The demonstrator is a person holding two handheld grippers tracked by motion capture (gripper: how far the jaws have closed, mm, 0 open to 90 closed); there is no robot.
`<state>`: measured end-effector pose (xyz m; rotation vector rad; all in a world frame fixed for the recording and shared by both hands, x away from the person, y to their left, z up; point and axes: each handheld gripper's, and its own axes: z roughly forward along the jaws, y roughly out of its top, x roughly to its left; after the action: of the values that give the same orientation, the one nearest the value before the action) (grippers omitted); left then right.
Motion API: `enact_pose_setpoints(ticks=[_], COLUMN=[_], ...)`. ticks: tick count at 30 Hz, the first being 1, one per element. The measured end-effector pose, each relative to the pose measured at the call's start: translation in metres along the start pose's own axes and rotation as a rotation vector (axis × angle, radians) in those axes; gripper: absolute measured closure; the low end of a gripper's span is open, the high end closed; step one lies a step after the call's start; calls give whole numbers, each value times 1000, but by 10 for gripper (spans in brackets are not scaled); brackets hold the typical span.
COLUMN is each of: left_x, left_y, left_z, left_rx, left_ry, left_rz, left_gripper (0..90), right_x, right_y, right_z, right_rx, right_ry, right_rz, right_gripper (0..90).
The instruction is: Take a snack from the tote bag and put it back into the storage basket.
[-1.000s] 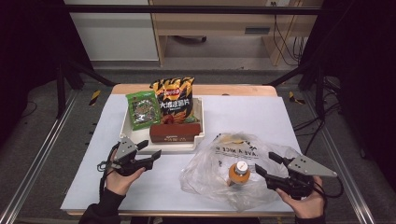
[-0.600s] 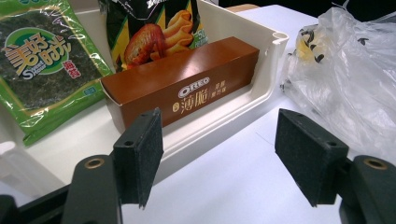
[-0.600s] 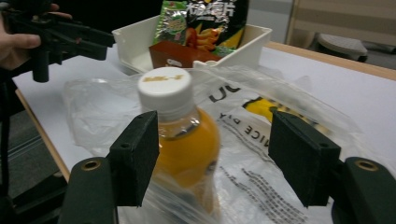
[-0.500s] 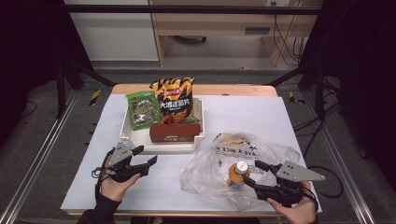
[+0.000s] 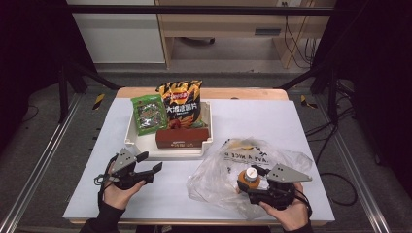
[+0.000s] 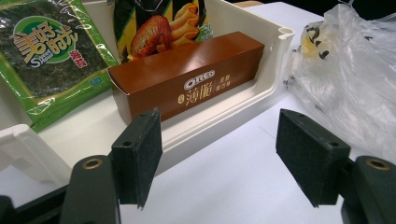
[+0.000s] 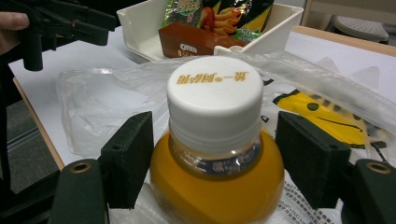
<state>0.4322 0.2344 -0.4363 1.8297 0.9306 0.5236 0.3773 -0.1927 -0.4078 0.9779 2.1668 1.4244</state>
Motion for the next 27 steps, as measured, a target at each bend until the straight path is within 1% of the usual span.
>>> enact_pose_setpoints(ticks=[4, 8, 10, 16, 19, 23, 25, 27], left_x=[0, -1, -1, 2, 2, 3, 3, 4], left_y=[-1, -1, -1, -2, -1, -1, -1, 0], left_z=[1, 1, 1, -1, -1, -1, -2, -3], left_rx=[5, 10, 8, -1, -6, -6, -6, -12], left_ry=[-1, -1, 0, 5, 6, 8, 10, 10], left_rz=[1, 6, 6, -8, -8, -6, -3, -5], left_gripper=[309, 309, 309, 311, 312, 312, 312, 311], right_x=[1, 1, 2, 4, 6, 6, 3, -1], right_y=[-3, -8, -9, -6, -2, 12, 18, 20], right_z=[5, 10, 12, 11, 11, 10, 17, 28], right_rx=[26, 59, 55, 76, 66, 24, 12, 17], right_ry=[-3, -13, -17, -38, -53, -69, -85, -101], right_rz=[-3, 7, 10, 10, -7, 0, 10, 32], right_gripper=[274, 287, 296, 303, 304, 303, 303, 303])
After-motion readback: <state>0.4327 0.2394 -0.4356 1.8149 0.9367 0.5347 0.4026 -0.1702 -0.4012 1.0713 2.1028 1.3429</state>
